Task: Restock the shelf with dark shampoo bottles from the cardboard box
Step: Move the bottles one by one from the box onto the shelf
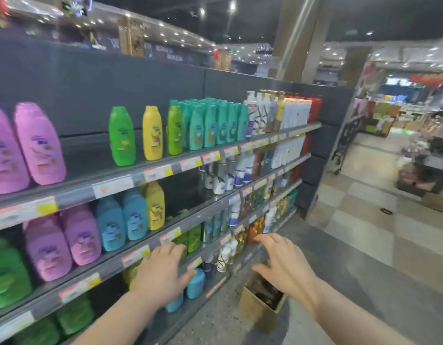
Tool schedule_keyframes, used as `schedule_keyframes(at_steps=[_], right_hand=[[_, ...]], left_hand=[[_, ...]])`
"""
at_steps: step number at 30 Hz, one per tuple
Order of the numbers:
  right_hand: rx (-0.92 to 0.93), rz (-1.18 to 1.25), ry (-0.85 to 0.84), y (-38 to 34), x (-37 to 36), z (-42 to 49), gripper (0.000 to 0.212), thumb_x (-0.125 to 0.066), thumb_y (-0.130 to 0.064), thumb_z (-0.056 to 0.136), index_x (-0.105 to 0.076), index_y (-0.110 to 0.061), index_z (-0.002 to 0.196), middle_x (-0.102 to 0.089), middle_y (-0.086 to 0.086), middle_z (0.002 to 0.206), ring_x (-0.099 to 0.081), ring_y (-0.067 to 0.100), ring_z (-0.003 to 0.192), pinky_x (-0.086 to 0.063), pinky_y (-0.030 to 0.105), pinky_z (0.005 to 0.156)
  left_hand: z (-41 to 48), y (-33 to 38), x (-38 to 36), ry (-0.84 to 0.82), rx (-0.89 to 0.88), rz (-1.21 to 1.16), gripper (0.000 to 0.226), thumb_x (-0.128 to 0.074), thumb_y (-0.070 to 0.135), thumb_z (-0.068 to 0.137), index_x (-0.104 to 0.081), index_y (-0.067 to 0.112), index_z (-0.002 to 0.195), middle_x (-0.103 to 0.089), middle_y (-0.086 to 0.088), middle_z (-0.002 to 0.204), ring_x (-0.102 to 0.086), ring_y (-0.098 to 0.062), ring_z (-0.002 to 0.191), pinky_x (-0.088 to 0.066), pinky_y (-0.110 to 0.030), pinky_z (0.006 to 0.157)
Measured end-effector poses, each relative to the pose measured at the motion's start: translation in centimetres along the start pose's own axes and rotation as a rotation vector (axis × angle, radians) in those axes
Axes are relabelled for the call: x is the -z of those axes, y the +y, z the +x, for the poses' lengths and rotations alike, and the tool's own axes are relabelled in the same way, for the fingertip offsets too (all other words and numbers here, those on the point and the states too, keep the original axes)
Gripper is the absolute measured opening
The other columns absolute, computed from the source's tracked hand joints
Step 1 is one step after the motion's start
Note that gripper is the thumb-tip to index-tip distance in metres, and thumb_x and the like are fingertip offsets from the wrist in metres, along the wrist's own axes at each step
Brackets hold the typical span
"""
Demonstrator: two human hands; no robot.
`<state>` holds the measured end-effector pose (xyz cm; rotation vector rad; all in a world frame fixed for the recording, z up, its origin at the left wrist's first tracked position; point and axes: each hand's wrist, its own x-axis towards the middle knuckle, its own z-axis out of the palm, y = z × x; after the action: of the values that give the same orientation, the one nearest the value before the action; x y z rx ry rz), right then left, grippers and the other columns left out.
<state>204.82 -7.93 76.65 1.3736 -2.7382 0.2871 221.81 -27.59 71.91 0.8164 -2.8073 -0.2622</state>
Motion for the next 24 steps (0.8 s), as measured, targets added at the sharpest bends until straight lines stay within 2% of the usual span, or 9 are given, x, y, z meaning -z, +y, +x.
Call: schedule_keyframes(at_steps=[5, 11, 16, 24], right_hand=[[-0.208, -0.04, -0.109, 11.9, -1.3, -6.3, 0.06, -0.054, -0.05, 0.082, -0.033, -0.03, 0.135, -0.041, -0.006, 0.139, -0.039, 0.021, 0.128, -0.035, 0.031, 0.101], [-0.333, -0.049, -0.184, 19.4, -4.3, -7.5, 0.06, -0.051, -0.055, 0.083, -0.031, -0.033, 0.136, -0.036, -0.009, 0.144, -0.031, 0.015, 0.134, -0.031, 0.03, 0.105], [-0.361, -0.073, -0.237, 25.4, -6.9, -3.3, 0.062, -0.052, -0.056, 0.082, -0.031, -0.033, 0.135, -0.038, -0.01, 0.141, -0.031, 0.016, 0.132, -0.029, 0.031, 0.104], [-0.391, -0.1, -0.35, 36.7, -8.9, 9.6, 0.063, -0.053, -0.055, 0.082, -0.032, -0.03, 0.136, -0.038, -0.007, 0.141, -0.032, 0.017, 0.132, -0.029, 0.033, 0.105]], left_hand=[[2.1, 11.0, -6.2, -0.168, -0.139, -0.005, 0.063, -0.044, 0.062, 0.082, -0.036, 0.027, 0.133, -0.039, 0.004, 0.138, -0.038, -0.019, 0.128, -0.034, -0.035, 0.103], [6.7, 16.5, -11.3, -0.291, -0.195, 0.025, 0.066, -0.044, 0.06, 0.083, -0.033, 0.024, 0.136, -0.039, 0.0, 0.137, -0.035, -0.022, 0.128, -0.033, -0.038, 0.104], [13.5, 19.8, -17.2, -0.348, -0.171, 0.003, 0.067, -0.044, 0.061, 0.083, -0.032, 0.023, 0.137, -0.038, 0.001, 0.138, -0.035, -0.021, 0.128, -0.033, -0.038, 0.104], [28.8, 26.1, -25.0, -0.509, -0.202, -0.011, 0.062, -0.046, 0.06, 0.082, -0.036, 0.023, 0.131, -0.042, -0.002, 0.135, -0.039, -0.023, 0.125, -0.034, -0.041, 0.101]])
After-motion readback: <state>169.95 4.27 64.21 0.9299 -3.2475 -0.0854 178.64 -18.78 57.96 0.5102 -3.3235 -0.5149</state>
